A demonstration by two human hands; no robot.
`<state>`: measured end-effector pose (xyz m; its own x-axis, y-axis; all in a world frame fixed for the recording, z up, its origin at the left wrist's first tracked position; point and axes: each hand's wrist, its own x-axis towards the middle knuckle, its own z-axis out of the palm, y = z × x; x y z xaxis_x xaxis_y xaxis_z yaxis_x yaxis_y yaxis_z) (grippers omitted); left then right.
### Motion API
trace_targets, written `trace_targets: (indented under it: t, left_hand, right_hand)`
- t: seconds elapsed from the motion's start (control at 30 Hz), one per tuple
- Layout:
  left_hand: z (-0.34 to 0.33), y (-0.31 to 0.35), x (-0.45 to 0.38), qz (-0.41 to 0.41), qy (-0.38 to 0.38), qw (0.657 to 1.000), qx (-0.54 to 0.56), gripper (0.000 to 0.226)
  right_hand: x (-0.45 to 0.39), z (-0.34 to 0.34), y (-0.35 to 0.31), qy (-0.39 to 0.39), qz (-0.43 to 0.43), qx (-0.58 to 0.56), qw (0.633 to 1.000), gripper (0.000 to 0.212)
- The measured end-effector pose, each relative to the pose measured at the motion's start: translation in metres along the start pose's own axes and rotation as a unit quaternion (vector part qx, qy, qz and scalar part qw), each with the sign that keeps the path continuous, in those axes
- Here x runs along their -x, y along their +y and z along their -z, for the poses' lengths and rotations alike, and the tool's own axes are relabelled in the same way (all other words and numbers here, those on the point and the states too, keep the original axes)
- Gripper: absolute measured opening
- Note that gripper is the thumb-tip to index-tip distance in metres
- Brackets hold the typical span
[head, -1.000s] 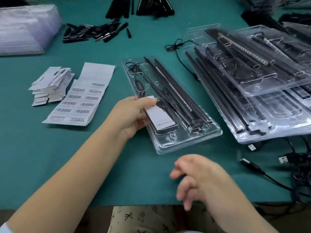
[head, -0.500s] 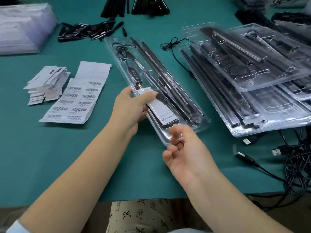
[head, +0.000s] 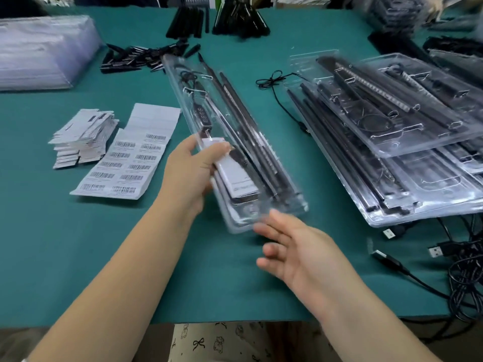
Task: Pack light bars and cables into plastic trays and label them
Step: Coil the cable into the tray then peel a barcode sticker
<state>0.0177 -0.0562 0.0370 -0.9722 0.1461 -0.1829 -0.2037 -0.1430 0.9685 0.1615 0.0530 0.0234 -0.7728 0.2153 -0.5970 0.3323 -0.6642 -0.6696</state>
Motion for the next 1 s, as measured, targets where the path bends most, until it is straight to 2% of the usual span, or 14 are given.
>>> trace_targets:
  t: [0.1,0.17,0.2,0.33,0.43,0.5,0.57,0.63,0.7,0.73,0.8,0.87,0.93,1.0]
  left_hand:
    - [0.021,0.025,0.002,-0.030,0.005,0.999,-0.041,0.001]
    - [0.033,0.043,0.005,-0.058,0.002,0.996,-0.065,0.008]
    - [0.036,0.051,0.007,-0.078,0.004,0.992,-0.096,0.012]
    - [0.033,0.062,0.020,-0.141,-0.003,0.944,-0.300,0.020]
    - [0.013,0.058,0.037,-0.129,-0.053,0.944,-0.298,0.021]
    - [-0.001,0.046,0.045,-0.132,-0.079,0.931,-0.332,0.037]
    - [-0.009,0.031,0.050,-0.169,-0.088,0.887,-0.421,0.042]
    - [-0.008,0.015,0.054,-0.181,-0.136,0.854,-0.467,0.036]
    - [0.000,0.003,0.058,-0.150,-0.205,0.858,-0.447,0.027]
    - [0.005,0.001,0.061,-0.132,-0.223,0.869,-0.421,0.023]
    - [0.018,0.005,0.062,-0.094,-0.223,0.904,-0.353,0.021]
    - [0.034,0.012,0.054,-0.079,-0.171,0.916,-0.354,0.014]
    - [0.057,0.021,0.032,-0.091,-0.056,0.896,-0.432,0.015]
    - [0.082,0.032,0.010,-0.088,0.089,0.816,-0.564,0.031]
  right_hand:
    - [0.011,0.010,0.004,0.053,0.099,0.130,0.985,0.067]
    - [0.013,0.006,-0.001,0.055,0.207,0.231,0.949,0.061]
    - [0.012,0.002,-0.005,0.015,0.234,0.267,0.935,0.059]
    - [0.002,-0.022,-0.025,-0.171,0.205,0.316,0.910,0.060]
    - [-0.005,-0.036,-0.035,-0.227,0.180,0.273,0.917,0.053]
    - [-0.009,-0.038,-0.040,-0.262,0.142,0.222,0.928,0.051]
    - [-0.013,-0.032,-0.041,-0.237,0.098,0.175,0.951,0.045]
    - [-0.015,-0.021,-0.037,-0.168,0.082,0.162,0.969,0.031]
    - [-0.017,-0.007,-0.029,-0.086,0.112,0.237,0.961,0.013]
    - [-0.019,0.000,-0.026,-0.047,0.144,0.325,0.933,0.012]
    - [-0.022,0.010,-0.021,0.017,0.211,0.507,0.835,0.016]
    - [-0.024,0.014,-0.020,0.054,0.242,0.630,0.736,0.027]
    - [-0.022,0.013,-0.020,0.076,0.251,0.680,0.685,0.036]
    - [-0.022,0.013,-0.019,0.084,0.259,0.690,0.670,0.038]
